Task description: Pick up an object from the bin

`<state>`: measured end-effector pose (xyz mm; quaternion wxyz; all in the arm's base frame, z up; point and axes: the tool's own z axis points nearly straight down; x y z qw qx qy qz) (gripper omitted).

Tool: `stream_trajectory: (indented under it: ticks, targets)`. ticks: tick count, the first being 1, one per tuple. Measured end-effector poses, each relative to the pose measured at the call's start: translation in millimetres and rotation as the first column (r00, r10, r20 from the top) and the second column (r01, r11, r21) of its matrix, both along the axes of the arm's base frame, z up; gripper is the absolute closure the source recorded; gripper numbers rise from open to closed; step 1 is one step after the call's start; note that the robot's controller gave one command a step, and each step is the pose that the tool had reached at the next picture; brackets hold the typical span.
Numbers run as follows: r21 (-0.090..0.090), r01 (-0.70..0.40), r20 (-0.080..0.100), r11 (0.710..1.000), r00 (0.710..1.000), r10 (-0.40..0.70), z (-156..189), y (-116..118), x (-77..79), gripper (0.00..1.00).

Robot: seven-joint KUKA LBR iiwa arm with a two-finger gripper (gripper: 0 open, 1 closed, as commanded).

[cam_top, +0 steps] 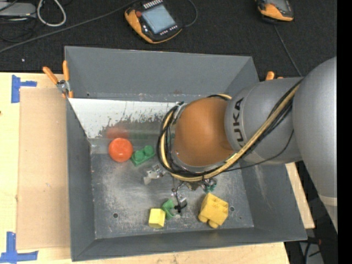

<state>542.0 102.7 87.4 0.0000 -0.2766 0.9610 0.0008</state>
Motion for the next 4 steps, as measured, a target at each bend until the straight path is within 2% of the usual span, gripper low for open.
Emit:
stream_trajectory:
  ticks: [1, 2, 3, 4]
  targets:
    - [0.002, -0.396, 0.004, 0.918, 0.918, 0.396, -6, -77, -45.2, 1.0]
    - [0.0, -0.392, 0.004, 0.92, 0.92, 0.392, -5, -78, -45.0, 1.0]
    - [0.005, -0.359, -0.008, 0.933, 0.933, 0.359, 45, -81, -56.4, 1.0]
    - [0.006, -0.405, -0.003, 0.914, 0.914, 0.405, 121, -73, -57.8, 1.0]
